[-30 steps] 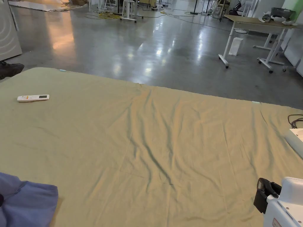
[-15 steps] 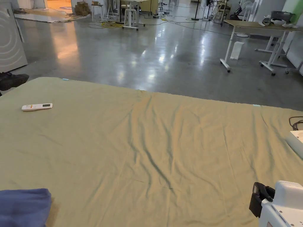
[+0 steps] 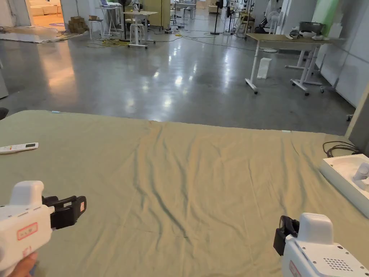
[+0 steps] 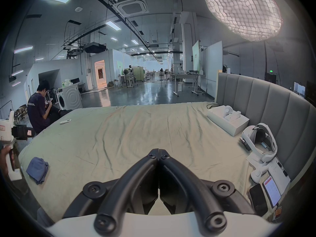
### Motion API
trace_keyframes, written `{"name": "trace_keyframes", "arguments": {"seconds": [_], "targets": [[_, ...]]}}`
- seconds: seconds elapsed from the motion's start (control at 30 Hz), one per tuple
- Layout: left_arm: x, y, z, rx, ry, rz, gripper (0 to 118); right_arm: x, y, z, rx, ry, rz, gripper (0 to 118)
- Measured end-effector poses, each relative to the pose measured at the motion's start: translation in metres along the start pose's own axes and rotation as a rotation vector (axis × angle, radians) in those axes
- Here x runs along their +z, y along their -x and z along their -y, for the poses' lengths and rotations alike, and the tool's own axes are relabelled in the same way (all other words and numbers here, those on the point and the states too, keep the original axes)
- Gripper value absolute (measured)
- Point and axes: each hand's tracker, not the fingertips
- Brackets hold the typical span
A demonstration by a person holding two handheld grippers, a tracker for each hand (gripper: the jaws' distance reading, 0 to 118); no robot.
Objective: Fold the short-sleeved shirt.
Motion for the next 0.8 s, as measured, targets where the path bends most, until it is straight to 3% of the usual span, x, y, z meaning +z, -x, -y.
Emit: {"name": "trace_keyframes", "arguments": {"seconds": [0.17, 0.23, 0.3, 0.33, 0.5, 0.8], "targets": [[-0.008, -0.072, 0.017, -0.139, -0.154, -0.053, 60, -0.004, 0.002, -0.007, 0.002, -0.039, 0.01, 0], [-0.011, -0.094, 0.021, -0.164, -0.169, -0.044, 42, -0.005, 0.003, -0.01, 0.008, -0.056, 0.01, 0], [-0.012, -0.114, 0.022, -0.219, -0.181, -0.026, 37, -0.005, 0.005, -0.013, 0.012, -0.068, 0.004, 0], [-0.013, -0.124, 0.021, -0.247, -0.186, -0.062, 21, -0.005, 0.006, -0.015, 0.016, -0.072, 0.004, 0], [-0.012, -0.151, 0.022, -0.237, -0.216, -0.039, 4, -0.002, 0.006, -0.017, 0.013, -0.088, 0.0, 0], [-0.01, -0.171, 0.022, -0.224, -0.257, -0.056, 1, 0.005, 0.001, -0.012, -0.002, -0.099, 0.001, 0]]}}
